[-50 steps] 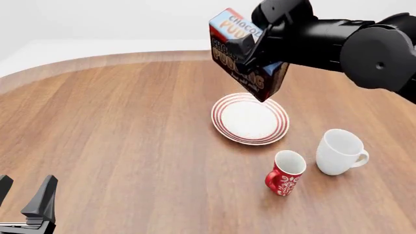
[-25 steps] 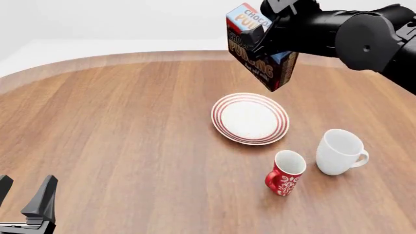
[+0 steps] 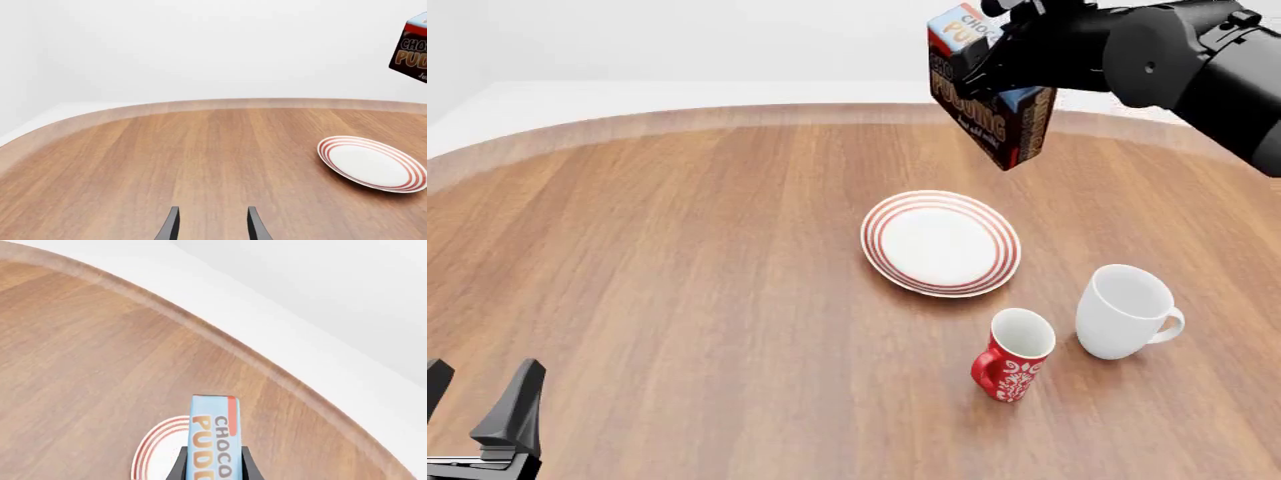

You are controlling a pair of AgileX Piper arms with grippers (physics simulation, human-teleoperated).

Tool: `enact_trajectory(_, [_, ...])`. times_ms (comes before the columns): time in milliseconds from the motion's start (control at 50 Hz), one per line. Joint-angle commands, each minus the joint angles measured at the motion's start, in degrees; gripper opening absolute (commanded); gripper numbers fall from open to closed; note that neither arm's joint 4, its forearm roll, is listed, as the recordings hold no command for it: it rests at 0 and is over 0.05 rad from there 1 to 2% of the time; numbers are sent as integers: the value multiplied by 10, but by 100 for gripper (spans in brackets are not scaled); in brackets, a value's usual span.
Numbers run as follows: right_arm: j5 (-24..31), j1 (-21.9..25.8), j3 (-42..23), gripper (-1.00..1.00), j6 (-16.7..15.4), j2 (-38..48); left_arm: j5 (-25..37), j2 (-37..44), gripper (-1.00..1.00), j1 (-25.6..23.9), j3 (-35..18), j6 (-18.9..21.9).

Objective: Put the chocolate pudding to the right of the plate.

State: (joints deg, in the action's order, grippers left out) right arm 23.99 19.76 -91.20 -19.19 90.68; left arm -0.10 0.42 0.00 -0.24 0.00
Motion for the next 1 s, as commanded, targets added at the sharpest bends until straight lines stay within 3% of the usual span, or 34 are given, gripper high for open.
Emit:
enact_trajectory(20, [-2,-34,-25,-100,14,40,0,0,100,0,0,0])
enact_trajectory(560, [-28,-92,3,-100,5,59,0,0,100,0,0,0])
enact_trajectory(1000, [-75,-144,42,-100,28,86,0,0,100,0,0,0])
